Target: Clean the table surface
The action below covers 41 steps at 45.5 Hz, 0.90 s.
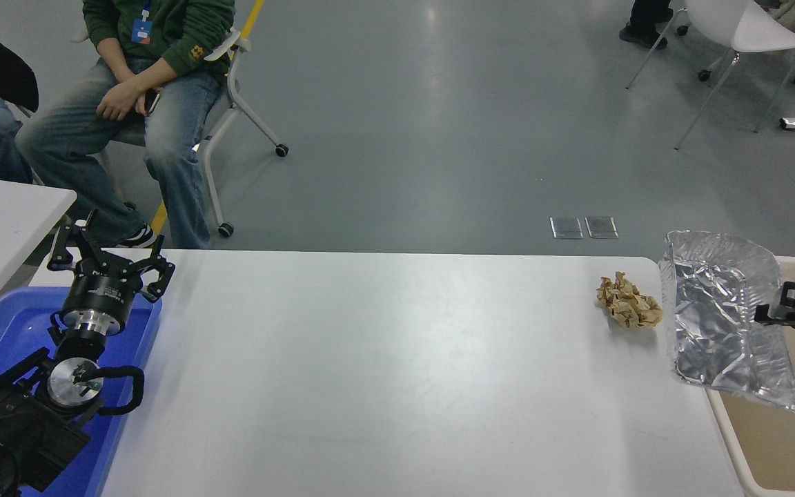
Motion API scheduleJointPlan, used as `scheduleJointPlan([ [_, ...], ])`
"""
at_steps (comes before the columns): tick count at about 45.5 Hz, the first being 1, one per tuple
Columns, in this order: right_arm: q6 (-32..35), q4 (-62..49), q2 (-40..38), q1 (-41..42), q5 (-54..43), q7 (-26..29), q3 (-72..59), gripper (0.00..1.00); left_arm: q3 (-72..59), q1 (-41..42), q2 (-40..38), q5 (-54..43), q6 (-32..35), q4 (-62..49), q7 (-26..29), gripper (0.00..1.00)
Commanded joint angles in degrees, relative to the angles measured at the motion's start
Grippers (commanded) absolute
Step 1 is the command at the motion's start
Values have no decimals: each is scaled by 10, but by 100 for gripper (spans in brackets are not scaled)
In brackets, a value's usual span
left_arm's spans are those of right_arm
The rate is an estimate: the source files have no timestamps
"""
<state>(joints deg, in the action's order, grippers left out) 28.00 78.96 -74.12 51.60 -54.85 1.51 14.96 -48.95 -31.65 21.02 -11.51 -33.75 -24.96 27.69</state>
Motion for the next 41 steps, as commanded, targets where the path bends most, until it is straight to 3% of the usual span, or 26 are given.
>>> scheduleJointPlan([
  [1, -1, -87, 33, -2, -3, -31, -21, 0, 1, 0, 0, 0, 0, 0, 0, 100],
  [20, -2, -257, 86, -16, -3, -108, -51, 0, 0, 0, 1, 0, 0, 0, 0, 100],
  [41, -33, -542, 240, -21, 1, -235, -179, 0, 0, 0, 1, 0, 0, 0, 0, 100],
])
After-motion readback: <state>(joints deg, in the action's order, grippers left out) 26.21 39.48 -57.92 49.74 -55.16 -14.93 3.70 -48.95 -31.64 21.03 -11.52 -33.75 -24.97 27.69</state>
